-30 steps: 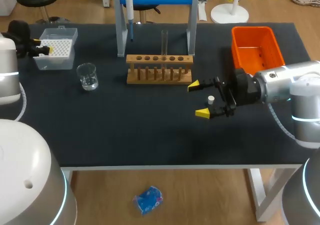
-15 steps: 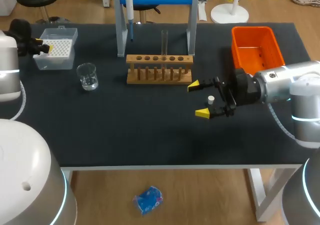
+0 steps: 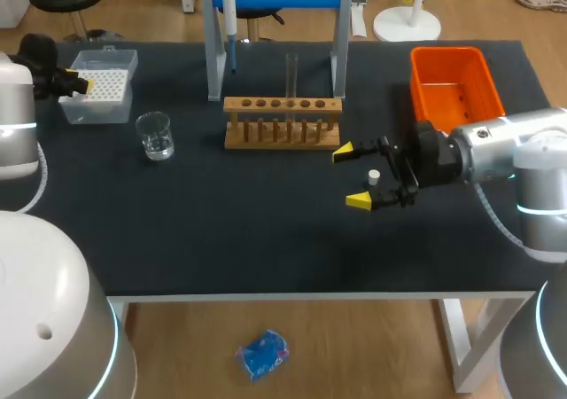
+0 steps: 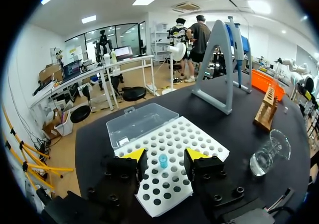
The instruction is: Invert the test tube, pick up the pipette, mount the tip to pipette, aspirate from beaker and dispense into the tube, eject the tip, return the pipette, and cap with the stopper.
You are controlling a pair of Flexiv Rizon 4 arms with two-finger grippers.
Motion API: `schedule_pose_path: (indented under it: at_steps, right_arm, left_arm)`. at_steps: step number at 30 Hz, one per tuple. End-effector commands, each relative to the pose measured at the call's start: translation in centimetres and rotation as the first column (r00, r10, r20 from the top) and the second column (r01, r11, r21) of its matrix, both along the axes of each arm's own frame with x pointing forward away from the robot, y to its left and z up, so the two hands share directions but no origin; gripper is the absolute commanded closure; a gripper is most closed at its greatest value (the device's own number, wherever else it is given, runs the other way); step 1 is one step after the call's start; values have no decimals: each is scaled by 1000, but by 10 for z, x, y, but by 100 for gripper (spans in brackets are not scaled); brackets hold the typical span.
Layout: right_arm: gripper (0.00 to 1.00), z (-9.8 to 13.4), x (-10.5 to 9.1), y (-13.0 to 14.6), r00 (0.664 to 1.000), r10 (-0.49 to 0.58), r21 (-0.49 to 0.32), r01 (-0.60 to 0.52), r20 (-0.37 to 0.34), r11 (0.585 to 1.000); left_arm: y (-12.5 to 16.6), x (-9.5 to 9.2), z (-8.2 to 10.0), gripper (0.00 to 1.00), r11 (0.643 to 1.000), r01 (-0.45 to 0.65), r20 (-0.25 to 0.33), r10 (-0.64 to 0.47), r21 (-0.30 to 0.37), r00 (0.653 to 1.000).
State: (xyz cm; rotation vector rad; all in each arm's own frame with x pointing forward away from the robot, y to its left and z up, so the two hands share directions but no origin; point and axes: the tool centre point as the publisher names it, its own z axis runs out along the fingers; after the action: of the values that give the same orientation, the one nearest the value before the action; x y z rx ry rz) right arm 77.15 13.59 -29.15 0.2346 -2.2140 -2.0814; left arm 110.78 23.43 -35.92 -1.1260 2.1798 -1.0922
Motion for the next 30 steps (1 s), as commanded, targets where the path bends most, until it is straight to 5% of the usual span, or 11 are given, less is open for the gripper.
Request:
schedule_pose_path:
  at_steps: [1, 30]
  right_arm:
    - [0, 0, -1, 0, 1000, -2, -1, 2, 1, 1000]
    - [0, 0, -1, 0, 1000, -2, -1, 2, 1, 1000]
  left_arm:
    - [0, 3, -2, 53, 1000, 2, -3, -2, 2, 1000]
    - [1, 4, -8, 73, 1000, -7, -9, 7, 23, 1000]
